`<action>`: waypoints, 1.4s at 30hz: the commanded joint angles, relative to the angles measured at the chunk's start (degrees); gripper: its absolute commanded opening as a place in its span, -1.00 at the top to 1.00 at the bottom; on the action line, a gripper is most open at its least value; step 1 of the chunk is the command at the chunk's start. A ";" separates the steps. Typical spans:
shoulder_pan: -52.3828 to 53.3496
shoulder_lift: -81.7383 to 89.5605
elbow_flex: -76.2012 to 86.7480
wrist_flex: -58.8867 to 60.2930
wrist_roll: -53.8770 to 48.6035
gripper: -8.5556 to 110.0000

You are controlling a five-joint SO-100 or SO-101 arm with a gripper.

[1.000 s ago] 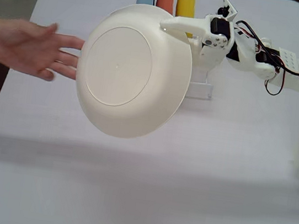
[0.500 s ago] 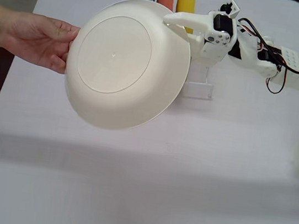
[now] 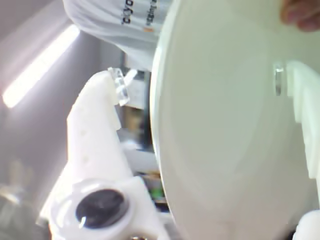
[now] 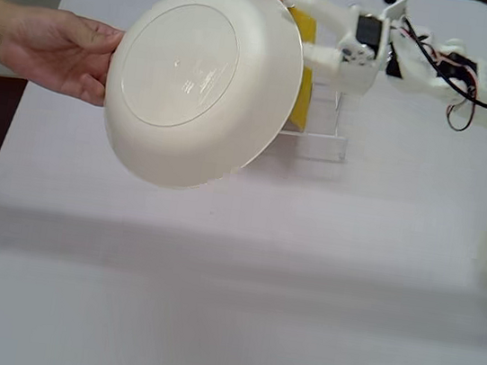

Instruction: Would you please take all the plates for me?

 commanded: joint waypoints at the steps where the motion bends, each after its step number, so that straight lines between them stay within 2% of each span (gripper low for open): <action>1: 1.93 8.79 1.85 0.09 -5.19 0.25; 7: 5.89 17.23 8.44 2.37 -6.94 0.38; 11: 9.93 21.09 11.69 8.09 -3.25 0.75; 13: 12.04 21.97 13.18 11.07 -2.02 0.86; 17: 17.31 21.45 16.00 15.91 -3.78 0.86; 19: 18.98 20.04 16.08 16.61 -6.42 0.82; 25: 23.91 14.68 13.36 16.79 -17.05 0.40; 30: 25.75 9.32 10.20 13.71 -26.10 0.29; 34: 26.54 5.19 8.00 14.68 -27.86 0.21; 42: 28.04 -0.18 5.98 15.29 -27.07 0.21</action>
